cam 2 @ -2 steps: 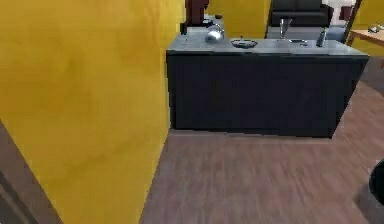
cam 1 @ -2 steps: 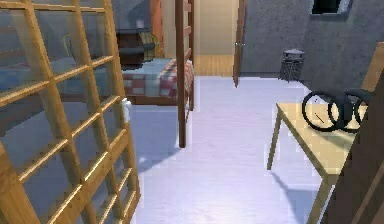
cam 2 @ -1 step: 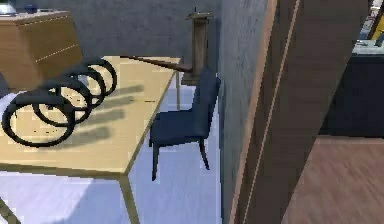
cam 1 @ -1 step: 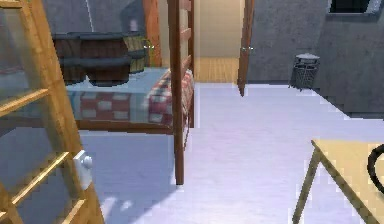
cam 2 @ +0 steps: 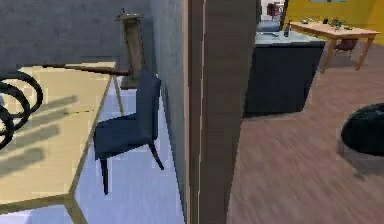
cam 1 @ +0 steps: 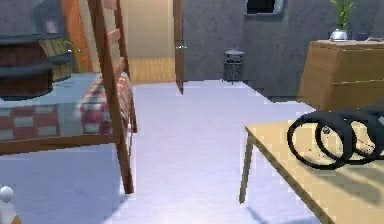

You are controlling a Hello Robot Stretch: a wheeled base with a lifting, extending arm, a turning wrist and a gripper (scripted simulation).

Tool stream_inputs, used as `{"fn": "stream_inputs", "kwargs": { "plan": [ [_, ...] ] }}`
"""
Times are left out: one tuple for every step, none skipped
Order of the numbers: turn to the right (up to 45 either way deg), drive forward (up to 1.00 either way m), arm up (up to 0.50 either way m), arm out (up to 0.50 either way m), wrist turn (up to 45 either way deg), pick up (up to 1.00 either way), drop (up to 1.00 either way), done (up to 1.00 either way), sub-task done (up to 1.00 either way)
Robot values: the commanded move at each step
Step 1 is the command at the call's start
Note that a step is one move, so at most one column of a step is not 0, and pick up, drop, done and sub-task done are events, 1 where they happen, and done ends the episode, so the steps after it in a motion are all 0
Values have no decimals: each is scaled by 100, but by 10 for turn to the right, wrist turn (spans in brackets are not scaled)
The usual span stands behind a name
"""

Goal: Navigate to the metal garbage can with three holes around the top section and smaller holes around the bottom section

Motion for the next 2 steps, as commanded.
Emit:
{"fn": "stream_inputs", "kwargs": {
  "plan": [
    [0, 100, 0, 0, 0, 0, 0, 0, 0],
    [30, 0, 0, 0, 0, 0, 0, 0, 0]
  ]
}}
